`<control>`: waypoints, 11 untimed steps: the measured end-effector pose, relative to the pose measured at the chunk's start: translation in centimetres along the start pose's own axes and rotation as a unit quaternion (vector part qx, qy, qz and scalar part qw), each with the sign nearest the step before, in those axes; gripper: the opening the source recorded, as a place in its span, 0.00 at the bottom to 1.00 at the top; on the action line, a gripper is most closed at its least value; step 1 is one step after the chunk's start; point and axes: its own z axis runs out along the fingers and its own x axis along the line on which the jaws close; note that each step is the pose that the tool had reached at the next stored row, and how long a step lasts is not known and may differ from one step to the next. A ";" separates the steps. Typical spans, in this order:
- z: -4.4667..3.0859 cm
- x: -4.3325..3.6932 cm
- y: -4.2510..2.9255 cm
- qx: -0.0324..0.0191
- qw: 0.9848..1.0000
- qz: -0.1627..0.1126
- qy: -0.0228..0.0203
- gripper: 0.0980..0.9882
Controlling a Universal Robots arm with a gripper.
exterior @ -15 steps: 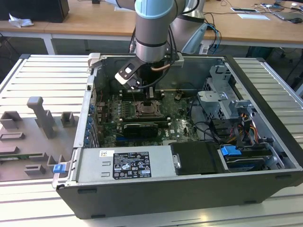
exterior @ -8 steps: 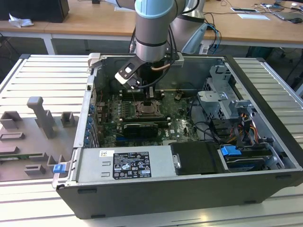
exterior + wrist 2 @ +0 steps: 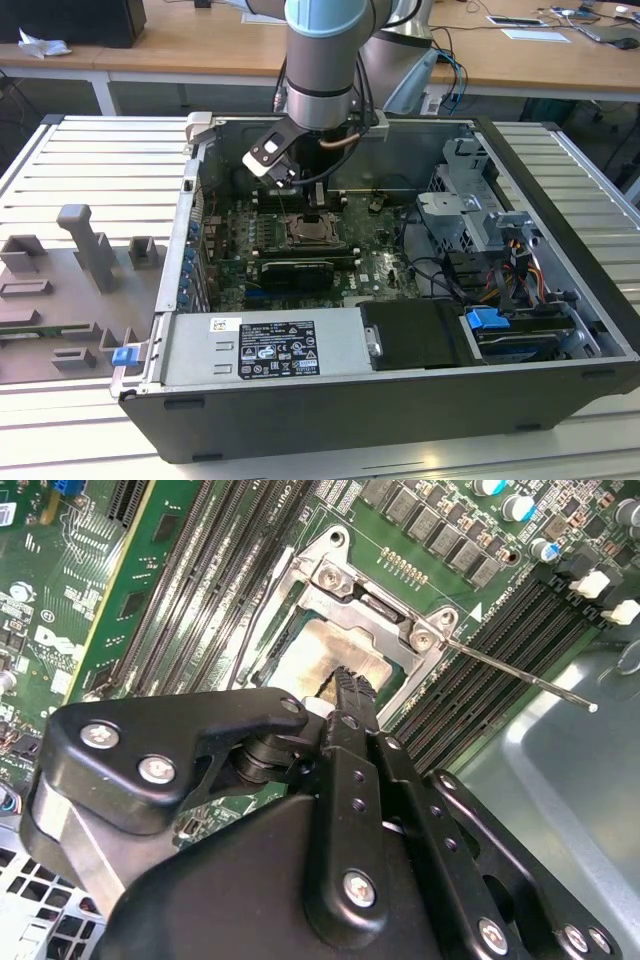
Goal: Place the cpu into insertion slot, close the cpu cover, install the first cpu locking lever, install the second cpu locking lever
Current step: 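Install the first cpu locking lever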
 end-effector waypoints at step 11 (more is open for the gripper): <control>-1.56 0.07 0.03 0.000 1.000 0.000 -0.009 0.01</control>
